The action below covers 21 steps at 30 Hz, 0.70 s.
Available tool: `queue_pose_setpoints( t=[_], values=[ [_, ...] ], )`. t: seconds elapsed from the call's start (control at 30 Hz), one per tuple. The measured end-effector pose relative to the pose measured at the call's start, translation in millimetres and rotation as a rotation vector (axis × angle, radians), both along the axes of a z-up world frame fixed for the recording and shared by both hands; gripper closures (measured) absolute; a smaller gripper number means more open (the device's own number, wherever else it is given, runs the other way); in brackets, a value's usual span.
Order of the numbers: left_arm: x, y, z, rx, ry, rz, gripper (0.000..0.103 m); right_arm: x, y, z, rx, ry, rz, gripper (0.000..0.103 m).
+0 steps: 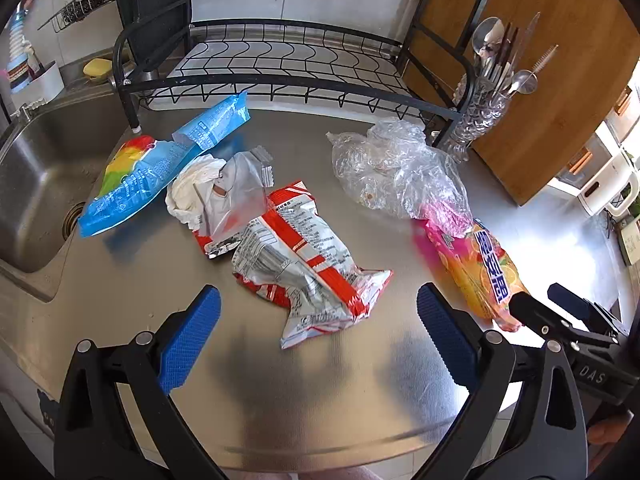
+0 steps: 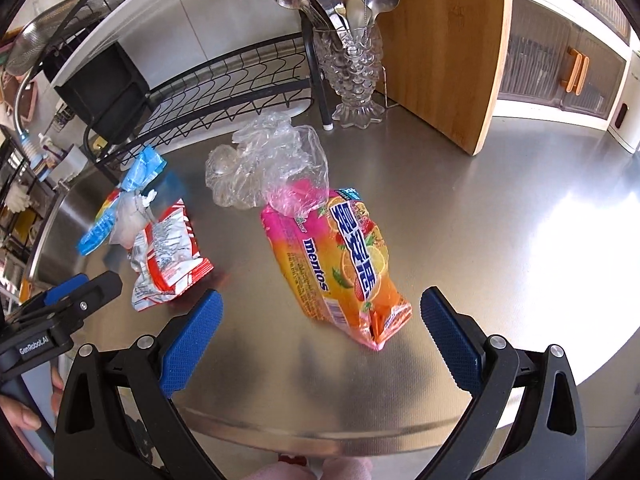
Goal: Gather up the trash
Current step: 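Grasp the red-and-white chip bag with the left tool while the right tool grasps the pink Mentos bag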
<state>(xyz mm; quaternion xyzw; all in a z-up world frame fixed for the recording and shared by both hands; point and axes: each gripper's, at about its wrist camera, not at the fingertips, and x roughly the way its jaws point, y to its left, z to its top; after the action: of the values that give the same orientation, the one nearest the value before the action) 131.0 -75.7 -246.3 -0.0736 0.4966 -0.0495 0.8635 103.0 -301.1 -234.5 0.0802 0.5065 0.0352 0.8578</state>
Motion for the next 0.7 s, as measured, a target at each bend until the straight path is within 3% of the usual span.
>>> queue_pose_setpoints(
  t=[0.4,0.43,0.5,0.57,0.7],
  values=[
    [38,-18,-45,0.109,0.092,0.089,0.015,34,-8,-37,-0.012,0.060,0.093,0.004],
    [38,-18,-47,0.116,0.095,0.090,0.017,35,-8,-40,-0.009,0.066,0.100,0.004],
    [39,-18,-52,0.124,0.109,0.088,0.036,36,-9,-46,0.003,0.074,0.107,0.004],
    [37,-17,-55,0.124,0.111,0.085,0.040,34,-9,-50,0.026,0.079,0.122,0.009],
    [31,-18,-56,0.117,0.101,0.060,0.052,31,-7,-51,0.015,0.057,0.158,0.039]
  ],
)
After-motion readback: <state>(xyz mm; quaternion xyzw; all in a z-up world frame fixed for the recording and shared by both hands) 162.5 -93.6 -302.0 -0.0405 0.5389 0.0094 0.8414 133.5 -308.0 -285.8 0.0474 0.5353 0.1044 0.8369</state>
